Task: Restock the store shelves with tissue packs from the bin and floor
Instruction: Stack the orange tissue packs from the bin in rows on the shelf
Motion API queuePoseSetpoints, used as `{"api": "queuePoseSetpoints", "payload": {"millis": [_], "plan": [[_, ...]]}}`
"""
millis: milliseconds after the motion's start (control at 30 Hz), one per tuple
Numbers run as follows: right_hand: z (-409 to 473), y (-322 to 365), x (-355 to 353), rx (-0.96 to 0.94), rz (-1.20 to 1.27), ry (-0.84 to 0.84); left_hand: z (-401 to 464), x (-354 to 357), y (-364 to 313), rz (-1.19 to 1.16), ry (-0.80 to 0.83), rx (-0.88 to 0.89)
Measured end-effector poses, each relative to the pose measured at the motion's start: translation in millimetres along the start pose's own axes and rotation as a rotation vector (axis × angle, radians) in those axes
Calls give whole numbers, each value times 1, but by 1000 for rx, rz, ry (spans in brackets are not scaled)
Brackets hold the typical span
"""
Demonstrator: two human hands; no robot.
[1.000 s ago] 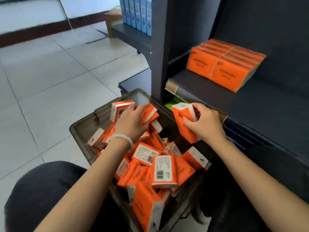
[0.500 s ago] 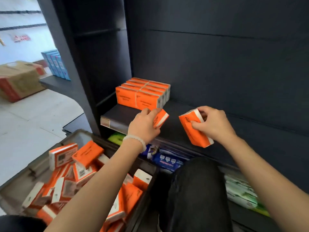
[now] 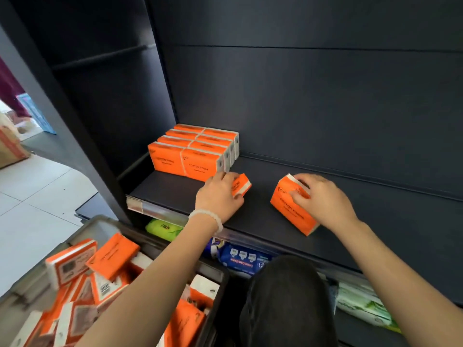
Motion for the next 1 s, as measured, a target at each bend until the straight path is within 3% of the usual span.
{"api": "queuePoseSetpoints", "payload": {"millis": [167,700,1000], "plan": [[-4,-1,7,-17,-88,35,7,-5,10,-65,92,-90],[-3,-1,9,-22,-79,57,39,-23,12,152,278,-142],[-3,-3,14,-32,-63,14,27,-10,29,161,-15,-31]]}}
Point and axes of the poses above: each hand's wrist, its own z-axis towards the middle knuckle, its own x-axis out of the palm, y = z × x, the point moved 4 cm from there along z, towards the middle knuckle, and after that the axes turned 6 degrees about y, right-handed, at the moved point
